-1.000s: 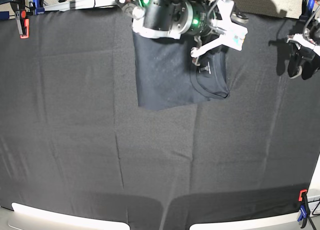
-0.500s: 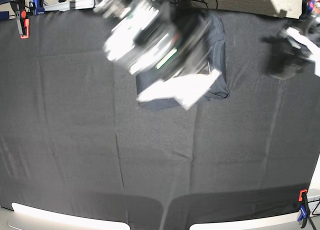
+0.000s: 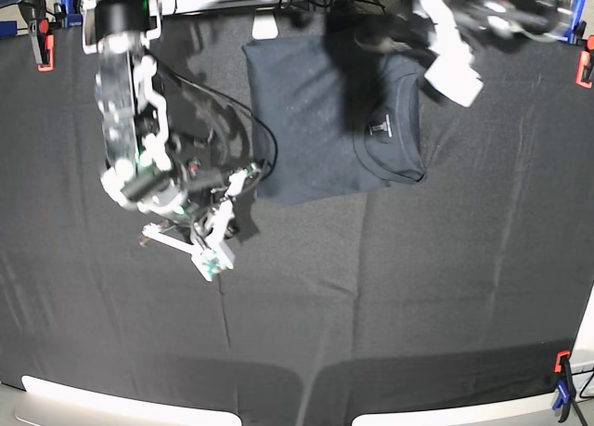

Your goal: Layout the t-shirt on the table in an organized manner, then fold the t-shirt properly

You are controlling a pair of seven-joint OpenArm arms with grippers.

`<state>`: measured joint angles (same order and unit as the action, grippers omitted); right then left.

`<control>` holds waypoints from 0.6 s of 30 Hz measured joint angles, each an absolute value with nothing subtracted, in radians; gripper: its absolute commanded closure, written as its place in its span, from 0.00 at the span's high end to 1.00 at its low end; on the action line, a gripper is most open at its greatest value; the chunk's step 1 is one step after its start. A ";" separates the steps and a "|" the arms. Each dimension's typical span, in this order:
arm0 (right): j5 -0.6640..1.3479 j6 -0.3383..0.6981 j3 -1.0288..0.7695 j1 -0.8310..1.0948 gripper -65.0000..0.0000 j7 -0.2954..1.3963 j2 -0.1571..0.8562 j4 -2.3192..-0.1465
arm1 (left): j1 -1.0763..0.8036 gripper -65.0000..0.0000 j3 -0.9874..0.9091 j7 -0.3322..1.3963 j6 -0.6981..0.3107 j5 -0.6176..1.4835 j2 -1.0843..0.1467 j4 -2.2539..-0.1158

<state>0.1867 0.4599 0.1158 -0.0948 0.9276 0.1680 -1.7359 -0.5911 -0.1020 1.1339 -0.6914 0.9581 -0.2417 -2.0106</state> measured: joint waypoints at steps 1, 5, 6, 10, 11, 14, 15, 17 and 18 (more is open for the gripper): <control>0.193 0.472 0.116 -0.100 0.00 0.925 0.167 -1.724 | -0.593 0.00 -0.081 1.085 -0.693 0.892 -0.242 -1.998; 0.196 0.498 0.116 -0.102 0.00 0.920 0.167 -1.718 | -0.580 0.00 -0.034 0.988 -0.691 0.722 -0.241 -1.897; 0.196 0.498 0.116 -0.102 0.00 0.920 0.167 -1.718 | -0.571 0.00 -0.031 0.986 -0.691 0.696 -0.242 -1.861; 0.197 0.498 0.116 -0.102 0.00 0.920 0.167 -1.718 | -0.502 0.00 -0.032 0.972 -0.699 0.653 -0.244 -1.729; 0.196 0.498 0.116 -0.102 0.00 0.920 0.167 -1.718 | -0.478 0.00 -0.032 0.972 -0.709 0.647 -0.244 -1.705; 0.207 0.498 0.116 -0.100 0.00 0.920 0.167 -1.718 | -0.419 0.00 -0.037 0.963 -0.718 0.615 -0.241 -1.651; 0.212 0.498 0.116 -0.100 0.00 0.920 0.167 -1.713 | -0.402 0.00 -0.043 0.960 -0.726 0.604 -0.242 -1.635; 0.215 0.498 0.116 -0.101 0.00 0.919 0.167 -1.694 | -0.373 0.00 -0.054 0.912 -0.736 0.574 -0.247 -1.605; 0.214 0.498 0.116 -0.101 0.00 0.919 0.167 -1.679 | -0.358 0.00 -0.058 0.875 -0.736 0.552 -0.254 -1.593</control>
<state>0.2142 0.4980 0.1158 -0.1009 0.9188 0.1669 -1.6794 -0.3584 -0.0582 0.8753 -0.7357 0.5522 -0.2543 -1.5932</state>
